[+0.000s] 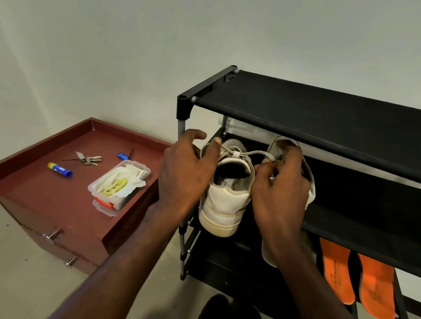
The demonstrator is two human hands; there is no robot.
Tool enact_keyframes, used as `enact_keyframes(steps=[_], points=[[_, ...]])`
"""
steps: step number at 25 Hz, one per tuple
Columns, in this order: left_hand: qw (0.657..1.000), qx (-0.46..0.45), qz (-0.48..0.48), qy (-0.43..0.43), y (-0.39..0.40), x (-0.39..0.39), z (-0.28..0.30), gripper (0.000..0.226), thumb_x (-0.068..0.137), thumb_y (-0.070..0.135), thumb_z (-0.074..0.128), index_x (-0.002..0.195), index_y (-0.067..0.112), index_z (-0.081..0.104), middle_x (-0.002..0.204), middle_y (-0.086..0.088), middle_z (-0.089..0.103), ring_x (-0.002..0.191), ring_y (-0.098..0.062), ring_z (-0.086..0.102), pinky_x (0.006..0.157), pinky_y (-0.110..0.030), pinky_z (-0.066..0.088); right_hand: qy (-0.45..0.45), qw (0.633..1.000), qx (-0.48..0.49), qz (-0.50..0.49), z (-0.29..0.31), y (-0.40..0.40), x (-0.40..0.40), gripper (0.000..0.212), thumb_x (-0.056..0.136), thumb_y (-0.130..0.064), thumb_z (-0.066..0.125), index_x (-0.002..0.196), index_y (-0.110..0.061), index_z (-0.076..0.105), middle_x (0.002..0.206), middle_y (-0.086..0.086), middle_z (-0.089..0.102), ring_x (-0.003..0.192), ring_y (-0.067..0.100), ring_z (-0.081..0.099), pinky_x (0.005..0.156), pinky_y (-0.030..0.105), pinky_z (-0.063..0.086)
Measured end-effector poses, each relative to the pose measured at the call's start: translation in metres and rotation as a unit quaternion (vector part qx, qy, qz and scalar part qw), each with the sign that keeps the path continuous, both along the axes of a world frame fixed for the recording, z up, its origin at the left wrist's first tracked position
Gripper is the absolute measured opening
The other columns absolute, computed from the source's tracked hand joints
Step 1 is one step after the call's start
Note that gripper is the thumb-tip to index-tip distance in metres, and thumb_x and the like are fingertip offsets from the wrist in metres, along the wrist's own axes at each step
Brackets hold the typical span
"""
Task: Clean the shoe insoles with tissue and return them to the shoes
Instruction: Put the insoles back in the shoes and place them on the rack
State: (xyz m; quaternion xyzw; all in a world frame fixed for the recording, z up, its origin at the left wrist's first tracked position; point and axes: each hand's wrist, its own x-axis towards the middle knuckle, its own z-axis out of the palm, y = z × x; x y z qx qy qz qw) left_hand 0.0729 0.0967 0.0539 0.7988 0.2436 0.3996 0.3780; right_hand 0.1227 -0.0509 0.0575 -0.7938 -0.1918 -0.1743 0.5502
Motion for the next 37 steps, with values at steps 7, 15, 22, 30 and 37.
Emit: enact_keyframes(steps=[7, 15, 22, 30, 37], points=[[0.993, 0.052, -0.104, 0.03, 0.008, 0.0, -0.006, 0.022, 0.086, 0.04, 0.072, 0.107, 0.039, 0.077, 0.086, 0.017, 0.069, 0.077, -0.002, 0.064, 0.066, -0.029, 0.053, -0.057, 0.994, -0.082, 0.033, -0.007, 0.003, 0.0, 0.028, 0.091, -0.011, 0.063, 0.115, -0.024, 0.071, 0.1, -0.009, 0.067, 0.087, 0.005, 0.062, 0.075, 0.035, 0.056], [0.99, 0.087, -0.114, -0.002, 0.001, -0.001, -0.014, 0.013, 0.099, 0.038, 0.061, 0.11, 0.034, 0.067, 0.095, 0.013, 0.067, 0.086, -0.006, 0.066, 0.07, -0.031, 0.056, -0.077, 0.991, -0.11, 0.018, -0.012, 0.006, -0.002, 0.025, 0.095, -0.022, 0.068, 0.121, -0.023, 0.072, 0.106, -0.004, 0.063, 0.086, 0.01, 0.06, 0.074, 0.029, 0.048], [0.977, 0.106, -0.176, 0.053, 0.019, -0.004, -0.007, 0.015, 0.105, 0.037, 0.055, 0.112, 0.028, 0.066, 0.102, 0.011, 0.068, 0.095, -0.009, 0.064, 0.081, -0.044, 0.056, -0.077, 0.99, -0.118, 0.015, -0.014, 0.009, -0.005, 0.021, 0.097, -0.024, 0.064, 0.117, -0.024, 0.069, 0.108, -0.004, 0.061, 0.089, 0.014, 0.061, 0.076, 0.036, 0.049], [0.972, 0.18, -0.116, 0.098, 0.006, -0.003, -0.015, 0.013, 0.108, 0.03, 0.05, 0.111, 0.019, 0.055, 0.098, 0.01, 0.057, 0.081, -0.008, 0.053, 0.063, -0.028, 0.037, -0.036, 0.992, -0.123, 0.007, -0.016, 0.013, -0.009, 0.029, 0.093, 0.003, 0.055, 0.105, -0.022, 0.048, 0.107, -0.004, 0.056, 0.088, 0.012, 0.053, 0.076, 0.032, 0.033], [0.98, 0.112, -0.161, 0.045, 0.015, -0.006, -0.016, 0.006, 0.105, 0.023, 0.055, 0.107, 0.021, 0.06, 0.101, 0.008, 0.066, 0.091, -0.008, 0.062, 0.078, -0.03, 0.051, -0.054, 0.997, -0.051, 0.021, -0.025, 0.012, -0.005, 0.022, 0.104, -0.015, 0.056, 0.127, -0.016, 0.058, 0.115, -0.002, 0.066, 0.099, 0.015, 0.064, 0.081, 0.04, 0.053]])
